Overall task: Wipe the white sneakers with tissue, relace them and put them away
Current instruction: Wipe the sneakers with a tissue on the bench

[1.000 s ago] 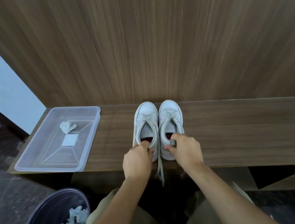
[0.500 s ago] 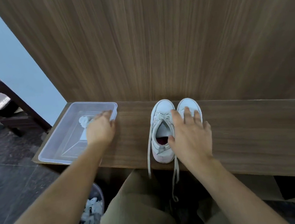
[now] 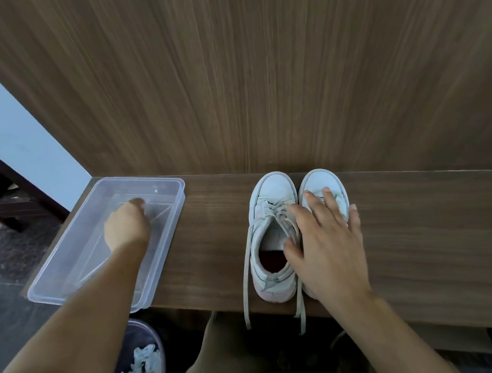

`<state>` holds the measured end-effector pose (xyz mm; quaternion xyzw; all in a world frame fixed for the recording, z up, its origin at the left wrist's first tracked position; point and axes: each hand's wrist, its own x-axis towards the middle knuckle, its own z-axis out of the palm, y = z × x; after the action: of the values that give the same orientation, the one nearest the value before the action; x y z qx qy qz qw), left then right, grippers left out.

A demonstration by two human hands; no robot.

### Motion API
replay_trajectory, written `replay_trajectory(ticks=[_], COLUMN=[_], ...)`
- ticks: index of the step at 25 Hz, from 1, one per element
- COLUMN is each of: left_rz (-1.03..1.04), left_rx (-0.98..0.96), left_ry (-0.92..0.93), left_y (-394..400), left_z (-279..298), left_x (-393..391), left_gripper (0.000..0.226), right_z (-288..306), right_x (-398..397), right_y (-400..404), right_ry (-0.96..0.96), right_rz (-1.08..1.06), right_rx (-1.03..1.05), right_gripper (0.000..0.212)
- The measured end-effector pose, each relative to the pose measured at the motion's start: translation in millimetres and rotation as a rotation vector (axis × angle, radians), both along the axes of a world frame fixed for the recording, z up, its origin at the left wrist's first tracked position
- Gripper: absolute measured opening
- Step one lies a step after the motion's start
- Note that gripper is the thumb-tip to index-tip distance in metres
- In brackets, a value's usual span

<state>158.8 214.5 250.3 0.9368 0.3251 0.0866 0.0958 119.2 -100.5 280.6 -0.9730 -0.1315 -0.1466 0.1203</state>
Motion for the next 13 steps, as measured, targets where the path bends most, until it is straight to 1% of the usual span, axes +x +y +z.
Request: replay_trajectory(ticks=[2, 4, 5, 6, 8, 10, 11, 12, 13], left_rz=[-0.074, -0.206, -0.280, -0.362, -0.554, -0.684, -0.719, -0.763, -0.821], left_rx=[-0.084, -0.284, -0.398, -0.481, -0.543, -0.602, -0.647, -0.684, -0.696], left_ry=[-0.226, -0.408, -0.461, -0.477, -0.437, -0.395, -0.372, -0.347, -0.319], left_y=[-42.1, -98.1, -128.2, -157.1, -208.2, -245.4, -257.7, -266.1, -272.1], left_z=[23.1, 50.2, 62.9, 72.4, 79.1, 76.3, 74.4, 71.3, 68.4], left_x=[-0.2, -9.9, -19.0, -29.6, -48.9, -61.0, -63.6, -64.8, -65.8], left_gripper=[0.029, 0.028, 0.028, 0.027, 0.020, 0.013, 0.013, 0.019, 0.030], right_z=[-0.1, 8.3, 14.6, 22.2, 36.0, 39.4, 36.0, 30.8, 25.2], right_x=[-3.8, -10.9, -15.6, -19.3, -24.0, -24.8, -23.4, -21.5, -19.4], right_y=[-2.8, -6.3, -9.9, -13.8, -26.5, -44.6, -53.8, -63.3, -73.3], right_ry=[-0.026, 0.025, 0.071, 0.111, 0.193, 0.224, 0.235, 0.258, 0.289], right_rz=[0.031, 0.047, 0.052, 0.053, 0.085, 0.106, 0.085, 0.035, -0.035], right_rx=[0.169, 0.456, 0.613, 0.756, 0.995, 1.103, 1.138, 1.209, 1.321], right_gripper=[0.040, 0.043, 0.046, 0.046, 0.042, 0.036, 0.032, 0.030, 0.029])
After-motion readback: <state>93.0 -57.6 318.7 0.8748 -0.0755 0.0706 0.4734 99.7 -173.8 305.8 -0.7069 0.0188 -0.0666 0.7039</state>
